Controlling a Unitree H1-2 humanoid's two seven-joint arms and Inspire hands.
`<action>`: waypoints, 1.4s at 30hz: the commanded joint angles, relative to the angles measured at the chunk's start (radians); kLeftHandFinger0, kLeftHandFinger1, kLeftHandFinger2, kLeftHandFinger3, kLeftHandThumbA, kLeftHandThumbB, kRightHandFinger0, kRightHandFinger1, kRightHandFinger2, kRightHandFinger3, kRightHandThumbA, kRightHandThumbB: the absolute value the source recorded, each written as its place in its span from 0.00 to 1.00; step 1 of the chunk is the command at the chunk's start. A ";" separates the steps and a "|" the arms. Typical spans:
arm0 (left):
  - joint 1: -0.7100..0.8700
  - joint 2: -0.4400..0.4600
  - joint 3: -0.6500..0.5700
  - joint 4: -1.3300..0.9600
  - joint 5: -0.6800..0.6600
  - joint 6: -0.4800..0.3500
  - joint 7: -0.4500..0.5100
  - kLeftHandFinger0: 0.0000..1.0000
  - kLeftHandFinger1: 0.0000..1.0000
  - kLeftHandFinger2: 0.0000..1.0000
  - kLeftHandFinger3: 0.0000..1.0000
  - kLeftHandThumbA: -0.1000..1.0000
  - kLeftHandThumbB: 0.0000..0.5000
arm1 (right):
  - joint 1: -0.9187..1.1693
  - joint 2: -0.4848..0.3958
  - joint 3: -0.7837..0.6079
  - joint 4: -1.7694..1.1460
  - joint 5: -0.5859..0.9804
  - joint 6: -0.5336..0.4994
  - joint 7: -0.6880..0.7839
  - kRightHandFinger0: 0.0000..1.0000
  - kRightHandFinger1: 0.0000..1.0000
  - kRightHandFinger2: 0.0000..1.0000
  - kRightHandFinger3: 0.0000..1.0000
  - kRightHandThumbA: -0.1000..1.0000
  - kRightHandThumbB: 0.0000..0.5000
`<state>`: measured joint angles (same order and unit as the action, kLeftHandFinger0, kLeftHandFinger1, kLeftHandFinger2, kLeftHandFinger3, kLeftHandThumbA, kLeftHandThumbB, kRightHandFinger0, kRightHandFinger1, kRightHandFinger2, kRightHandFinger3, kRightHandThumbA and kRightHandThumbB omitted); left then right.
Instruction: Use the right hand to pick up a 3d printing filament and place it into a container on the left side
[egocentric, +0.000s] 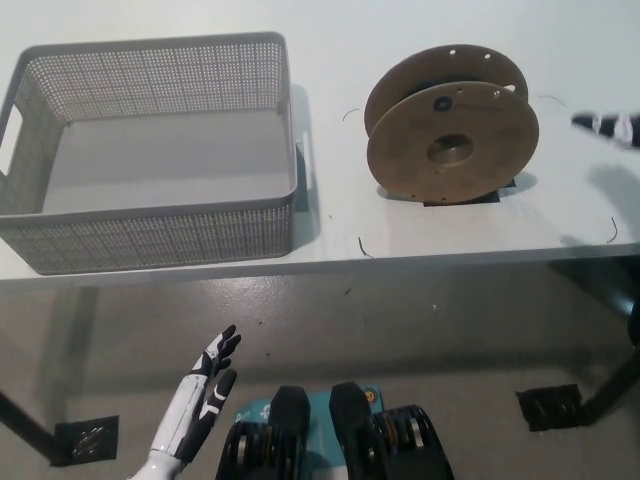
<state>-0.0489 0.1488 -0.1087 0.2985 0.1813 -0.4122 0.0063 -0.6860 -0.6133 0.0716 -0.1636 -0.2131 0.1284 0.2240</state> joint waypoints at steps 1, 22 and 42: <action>-0.022 0.018 -0.002 -0.010 0.011 -0.058 0.015 1.00 1.00 1.00 1.00 1.00 0.60 | -0.288 -0.118 0.072 0.074 0.050 0.305 0.285 1.00 1.00 1.00 1.00 0.99 0.59; 0.021 0.021 -0.018 -0.020 0.012 -0.058 -0.005 1.00 1.00 1.00 1.00 1.00 0.55 | -0.681 -0.054 0.404 0.555 0.006 0.315 0.664 1.00 1.00 1.00 1.00 1.00 0.74; 0.032 0.024 -0.030 -0.020 0.012 -0.057 -0.023 1.00 1.00 1.00 1.00 1.00 0.53 | -1.050 0.195 0.590 1.265 -0.145 -0.009 0.712 1.00 1.00 1.00 1.00 1.00 0.62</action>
<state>-0.0242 0.1555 -0.1352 0.2982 0.1887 -0.4266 -0.0025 -1.5864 -0.4449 0.6520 0.9818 -0.3084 0.3067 0.9014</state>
